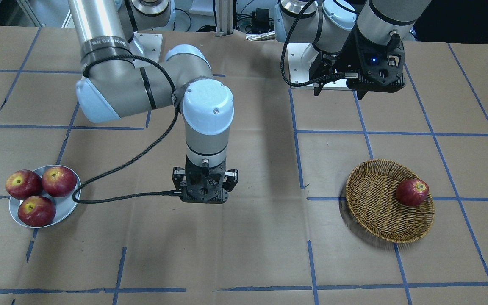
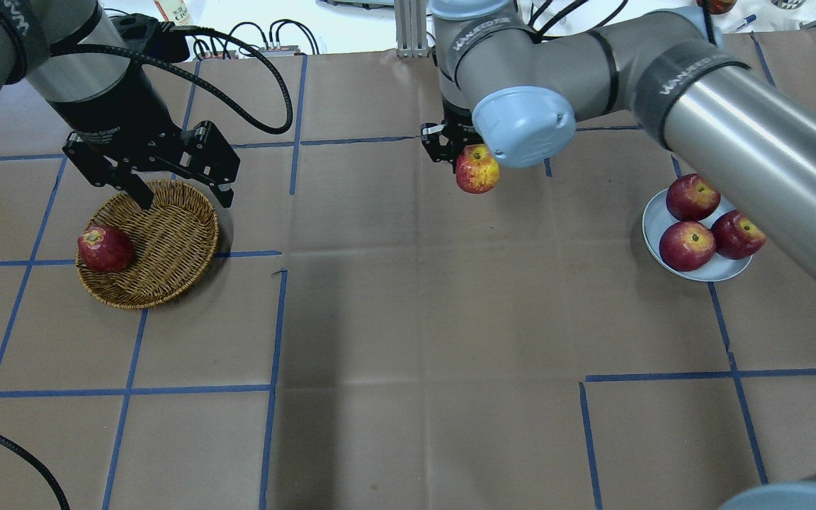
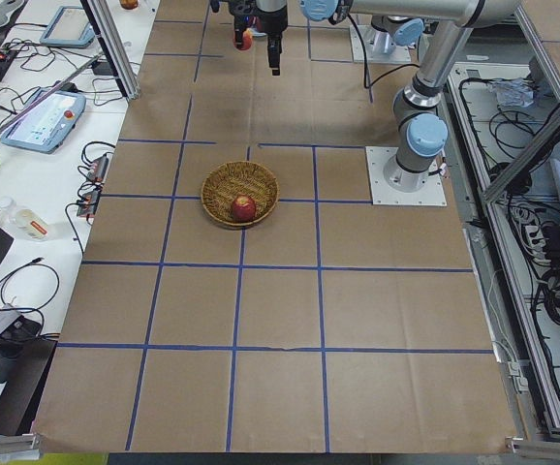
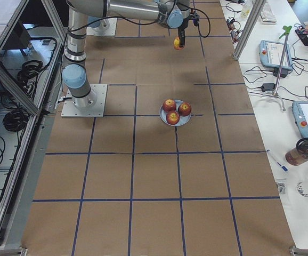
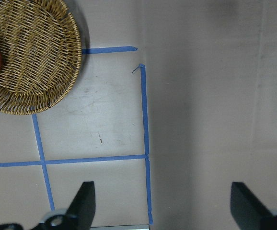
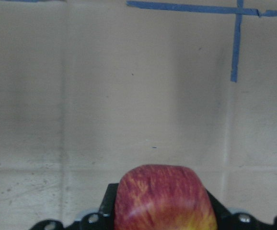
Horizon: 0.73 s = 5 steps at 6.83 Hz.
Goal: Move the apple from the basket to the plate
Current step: 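Carry the apple with the right gripper over the white plate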
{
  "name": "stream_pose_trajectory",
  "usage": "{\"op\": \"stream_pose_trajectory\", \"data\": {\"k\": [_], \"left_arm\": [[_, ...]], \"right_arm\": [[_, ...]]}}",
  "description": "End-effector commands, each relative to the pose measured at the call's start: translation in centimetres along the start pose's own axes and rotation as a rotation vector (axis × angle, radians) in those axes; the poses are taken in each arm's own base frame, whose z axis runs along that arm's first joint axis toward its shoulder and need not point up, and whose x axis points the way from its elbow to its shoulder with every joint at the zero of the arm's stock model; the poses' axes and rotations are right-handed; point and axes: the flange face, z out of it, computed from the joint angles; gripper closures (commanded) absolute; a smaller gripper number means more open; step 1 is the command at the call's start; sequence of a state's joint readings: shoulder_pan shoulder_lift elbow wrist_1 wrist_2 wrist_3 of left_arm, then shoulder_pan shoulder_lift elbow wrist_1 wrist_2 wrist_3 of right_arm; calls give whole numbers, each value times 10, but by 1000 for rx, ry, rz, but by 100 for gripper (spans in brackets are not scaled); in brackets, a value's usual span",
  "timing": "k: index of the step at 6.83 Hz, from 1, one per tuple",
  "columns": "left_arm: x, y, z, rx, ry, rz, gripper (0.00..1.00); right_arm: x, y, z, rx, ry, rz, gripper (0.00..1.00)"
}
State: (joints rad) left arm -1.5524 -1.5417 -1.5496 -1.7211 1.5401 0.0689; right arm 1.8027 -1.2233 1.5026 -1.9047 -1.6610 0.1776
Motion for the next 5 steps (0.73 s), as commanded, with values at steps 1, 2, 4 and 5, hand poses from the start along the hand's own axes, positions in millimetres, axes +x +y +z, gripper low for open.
{"op": "stream_pose_trajectory", "data": {"k": [1, 2, 4, 5], "left_arm": [[0, 0, 1, -3, -3, 0, 1], [0, -1, 3, -8, -3, -2, 1], [0, 0, 1, -5, -3, 0, 1], [0, 1, 2, -12, -2, 0, 1]], "right_arm": [[136, 13, 4, -24, 11, -92, 45], [205, 19, 11, -36, 9, -118, 45], [309, 27, 24, -61, 3, -159, 45], [352, 33, 31, -68, -5, -178, 45]]}}
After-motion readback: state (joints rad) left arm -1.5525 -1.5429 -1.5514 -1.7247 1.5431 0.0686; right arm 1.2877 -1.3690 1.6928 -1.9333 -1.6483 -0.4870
